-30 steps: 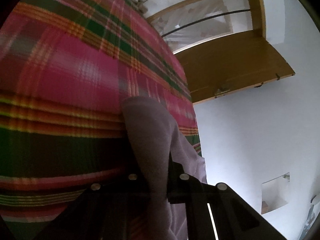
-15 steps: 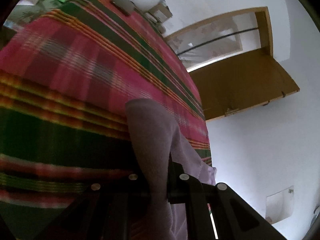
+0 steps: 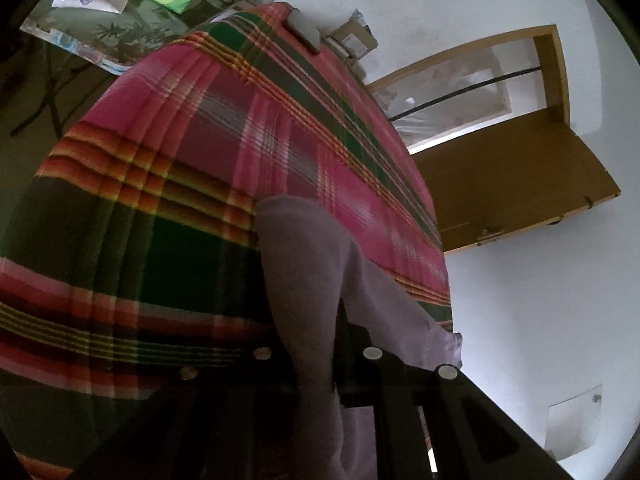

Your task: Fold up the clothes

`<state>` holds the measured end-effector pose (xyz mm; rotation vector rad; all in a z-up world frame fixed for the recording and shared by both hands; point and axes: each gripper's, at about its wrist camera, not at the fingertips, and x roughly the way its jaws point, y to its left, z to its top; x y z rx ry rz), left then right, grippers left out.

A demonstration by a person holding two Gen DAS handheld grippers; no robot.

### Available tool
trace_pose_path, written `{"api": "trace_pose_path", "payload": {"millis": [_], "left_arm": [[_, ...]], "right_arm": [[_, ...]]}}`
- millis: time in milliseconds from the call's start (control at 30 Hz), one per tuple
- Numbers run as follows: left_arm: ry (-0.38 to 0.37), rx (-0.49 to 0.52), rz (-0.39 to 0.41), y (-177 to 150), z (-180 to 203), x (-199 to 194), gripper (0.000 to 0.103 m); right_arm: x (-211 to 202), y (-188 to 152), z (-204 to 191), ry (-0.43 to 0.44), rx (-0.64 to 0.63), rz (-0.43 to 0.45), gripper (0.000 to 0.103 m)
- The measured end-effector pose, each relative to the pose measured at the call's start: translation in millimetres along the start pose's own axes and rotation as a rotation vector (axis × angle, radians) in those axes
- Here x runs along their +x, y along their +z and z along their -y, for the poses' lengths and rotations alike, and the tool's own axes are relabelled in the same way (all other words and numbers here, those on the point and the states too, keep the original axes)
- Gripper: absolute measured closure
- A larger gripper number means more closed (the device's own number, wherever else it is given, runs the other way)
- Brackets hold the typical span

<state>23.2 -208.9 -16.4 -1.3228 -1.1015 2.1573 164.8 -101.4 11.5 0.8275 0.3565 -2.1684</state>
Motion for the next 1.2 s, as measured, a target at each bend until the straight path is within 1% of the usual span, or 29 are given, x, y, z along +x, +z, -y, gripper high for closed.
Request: {"api": "trace_pose_path", "payload": {"millis": [167,233,300,400,500,567,667,700,733,833,867,967,1033,1100,1200], "left_arm": [[0.035,0.006,0.012,-5,-13,-18,0.080],[0.046,-0.006,0.020,-8,-17,-27,0.079],[0.054,-0.018,0.035,-12,-20,-32,0.078],[0.073,-0.035,0.067,-22,-18,-39,0.078],[0.092,-0.033,0.112,-32,-15,-54,0.078],[0.114,0.000,0.147,-41,-7,-65,0.078],[0.135,0.058,0.189,-54,10,-77,0.078],[0.140,0.072,0.194,-58,16,-78,0.077],[0.148,0.091,0.199,-62,22,-79,0.074],[0.153,0.144,0.220,-72,42,-79,0.074],[0.145,0.151,0.215,-75,46,-78,0.074],[0.131,0.178,0.190,-83,60,-68,0.073],[0.115,0.200,0.164,-89,71,-59,0.073],[0.105,0.219,0.133,-94,80,-47,0.073],[0.094,0.242,0.087,-100,95,-24,0.073]], "right_arm": [[6,-1,-1,0.009,0.021,-0.030,0.089],[6,-2,-1,0.008,0.023,-0.039,0.088],[1,-4,-1,0.012,0.028,-0.038,0.085],[-9,-8,-2,0.021,0.036,-0.029,0.085],[-19,-11,-3,0.030,0.044,-0.020,0.085],[-29,-14,-2,0.034,0.055,-0.005,0.085],[-45,-18,9,0.043,0.094,0.038,0.085],[-51,-19,14,0.030,0.110,0.051,0.085],[-57,-20,19,0.017,0.125,0.064,0.085],[-74,-28,38,-0.026,0.190,0.090,0.085],[-85,-37,41,-0.035,0.219,0.097,0.085],[-97,-46,65,-0.133,0.282,0.105,0.085],[-101,-53,89,-0.200,0.330,0.098,0.085],[-107,-65,109,-0.256,0.384,0.084,0.085],[-116,-87,140,-0.366,0.458,0.047,0.085]]}}
